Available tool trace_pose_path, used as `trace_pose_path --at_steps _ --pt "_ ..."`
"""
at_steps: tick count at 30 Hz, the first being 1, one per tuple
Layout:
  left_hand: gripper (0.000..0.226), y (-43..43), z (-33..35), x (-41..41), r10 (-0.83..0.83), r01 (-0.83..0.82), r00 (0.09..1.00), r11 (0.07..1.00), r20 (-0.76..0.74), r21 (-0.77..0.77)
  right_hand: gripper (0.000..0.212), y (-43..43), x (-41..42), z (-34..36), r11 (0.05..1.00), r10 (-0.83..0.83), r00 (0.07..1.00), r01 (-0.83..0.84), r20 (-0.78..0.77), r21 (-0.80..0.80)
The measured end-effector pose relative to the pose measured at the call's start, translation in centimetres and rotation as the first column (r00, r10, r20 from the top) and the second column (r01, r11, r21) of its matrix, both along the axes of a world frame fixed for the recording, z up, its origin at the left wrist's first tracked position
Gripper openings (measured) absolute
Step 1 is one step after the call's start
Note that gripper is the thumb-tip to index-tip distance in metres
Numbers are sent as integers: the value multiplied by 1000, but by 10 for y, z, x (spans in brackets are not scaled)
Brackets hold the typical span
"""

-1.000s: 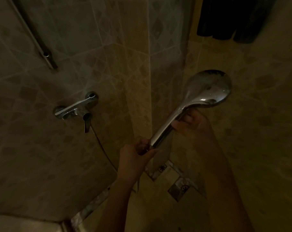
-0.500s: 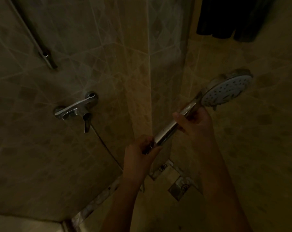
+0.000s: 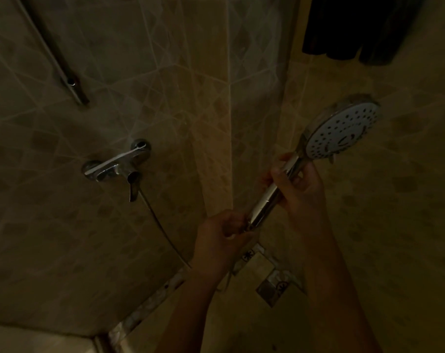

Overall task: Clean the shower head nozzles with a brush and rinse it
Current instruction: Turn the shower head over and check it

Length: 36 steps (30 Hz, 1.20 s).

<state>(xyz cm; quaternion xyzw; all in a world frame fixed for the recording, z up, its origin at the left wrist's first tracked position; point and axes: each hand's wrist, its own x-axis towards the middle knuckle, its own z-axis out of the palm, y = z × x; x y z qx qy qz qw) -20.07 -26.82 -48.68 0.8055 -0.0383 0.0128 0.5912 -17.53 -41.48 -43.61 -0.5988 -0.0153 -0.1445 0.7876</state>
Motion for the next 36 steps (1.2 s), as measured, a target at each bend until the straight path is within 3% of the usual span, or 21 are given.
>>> trace_pose_path --at_steps 6,9,12,15,18,21,25,28,33,36 --pt "33 -2 -9 1 38 -40 999 998 28 54 31 1 1 -5 1000 -7 1000 7 -14 13" --pt "16 0 -9 3 -124 119 992 986 34 117 32 0 1 -3 999 -3 1000 4 -26 48" --pt "17 3 -7 3 -229 228 973 968 -4 102 38 1 1 -2 999 17 999 -15 -41 51" --pt "24 6 -8 3 -247 247 969 969 -10 15 51 -7 3 1 979 192 978 -185 -80 91" --pt "39 7 -7 2 -274 272 962 954 3 -124 59 -25 3 6 880 473 876 -464 -95 103" --pt "32 6 -4 1 -316 306 948 936 -33 -172 60 -37 3 5 832 554 827 -554 -98 28" --pt "22 6 -6 1 -292 276 952 947 -86 -163 48 -32 1 7 910 402 911 -409 -95 -71" --pt "35 7 -6 4 -261 250 963 959 -67 -134 42 -25 4 6 962 217 970 -231 -106 -144" --pt "42 7 -6 2 -244 238 969 966 -49 -105 39 -17 5 11 955 118 992 -128 -55 -267" --pt "33 6 -2 0 -215 211 976 974 -40 -84 26 -8 8 11 956 74 996 -83 -42 -282"
